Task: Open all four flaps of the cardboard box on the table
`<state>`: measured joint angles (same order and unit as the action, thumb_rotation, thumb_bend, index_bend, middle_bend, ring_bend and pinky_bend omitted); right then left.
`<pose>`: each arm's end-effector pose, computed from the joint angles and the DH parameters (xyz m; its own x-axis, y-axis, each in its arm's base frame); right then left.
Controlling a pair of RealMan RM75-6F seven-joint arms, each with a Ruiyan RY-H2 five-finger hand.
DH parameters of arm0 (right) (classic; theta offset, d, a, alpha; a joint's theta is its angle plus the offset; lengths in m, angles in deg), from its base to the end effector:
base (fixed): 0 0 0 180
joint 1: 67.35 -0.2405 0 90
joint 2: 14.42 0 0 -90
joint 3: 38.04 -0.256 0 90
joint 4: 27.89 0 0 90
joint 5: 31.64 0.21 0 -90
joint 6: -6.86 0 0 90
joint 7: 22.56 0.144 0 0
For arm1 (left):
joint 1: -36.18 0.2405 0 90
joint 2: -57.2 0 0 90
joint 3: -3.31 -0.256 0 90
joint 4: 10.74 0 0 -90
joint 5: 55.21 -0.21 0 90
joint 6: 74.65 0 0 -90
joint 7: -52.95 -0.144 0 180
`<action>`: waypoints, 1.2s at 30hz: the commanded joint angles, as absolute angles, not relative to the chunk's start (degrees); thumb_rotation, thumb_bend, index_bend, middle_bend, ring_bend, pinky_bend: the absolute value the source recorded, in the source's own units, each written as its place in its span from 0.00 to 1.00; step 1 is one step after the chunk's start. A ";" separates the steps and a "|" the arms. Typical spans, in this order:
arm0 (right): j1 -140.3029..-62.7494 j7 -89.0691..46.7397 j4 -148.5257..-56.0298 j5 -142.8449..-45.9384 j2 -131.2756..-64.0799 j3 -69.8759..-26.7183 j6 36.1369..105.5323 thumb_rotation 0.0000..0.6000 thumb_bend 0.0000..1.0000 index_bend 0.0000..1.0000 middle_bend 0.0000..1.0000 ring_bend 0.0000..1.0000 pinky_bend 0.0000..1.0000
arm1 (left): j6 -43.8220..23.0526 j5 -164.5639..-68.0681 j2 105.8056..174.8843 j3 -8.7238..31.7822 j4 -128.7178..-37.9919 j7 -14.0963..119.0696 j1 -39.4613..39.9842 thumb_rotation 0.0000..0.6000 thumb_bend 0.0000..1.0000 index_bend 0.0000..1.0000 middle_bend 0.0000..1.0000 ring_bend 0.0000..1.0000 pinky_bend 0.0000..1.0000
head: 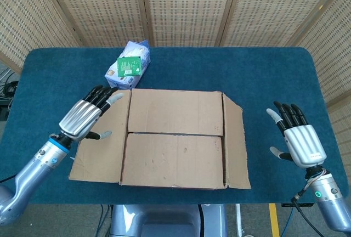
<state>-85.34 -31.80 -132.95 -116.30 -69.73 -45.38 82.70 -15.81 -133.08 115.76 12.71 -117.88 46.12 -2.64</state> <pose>-0.2275 -0.2511 0.1758 0.4826 0.0194 0.8756 -0.8491 -0.2349 0.4732 -0.1318 0.3172 0.1247 0.4431 0.1405 0.8854 0.8040 -0.4992 -0.3231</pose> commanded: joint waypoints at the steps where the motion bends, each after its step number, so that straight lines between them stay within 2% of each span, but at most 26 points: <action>1: -85.24 -31.88 -132.69 -116.13 -69.89 -45.43 82.85 1.00 0.05 0.09 0.01 0.00 0.00 | -16.66 -131.41 117.50 13.41 -117.55 44.77 -3.70 1.00 0.00 0.04 0.00 0.00 0.00; 21: -84.23 -30.66 -131.69 -115.99 -69.50 -45.43 83.93 1.00 0.05 0.09 0.01 0.00 0.00 | -20.50 -125.26 125.11 14.09 -116.91 38.05 -8.52 1.00 0.02 0.03 0.00 0.00 0.00; 36: -83.31 -28.60 -130.82 -116.00 -68.90 -45.23 84.60 1.00 0.05 0.09 0.01 0.00 0.00 | -18.98 -121.69 131.18 14.25 -114.08 31.26 -10.76 1.00 0.04 0.02 0.00 0.00 0.00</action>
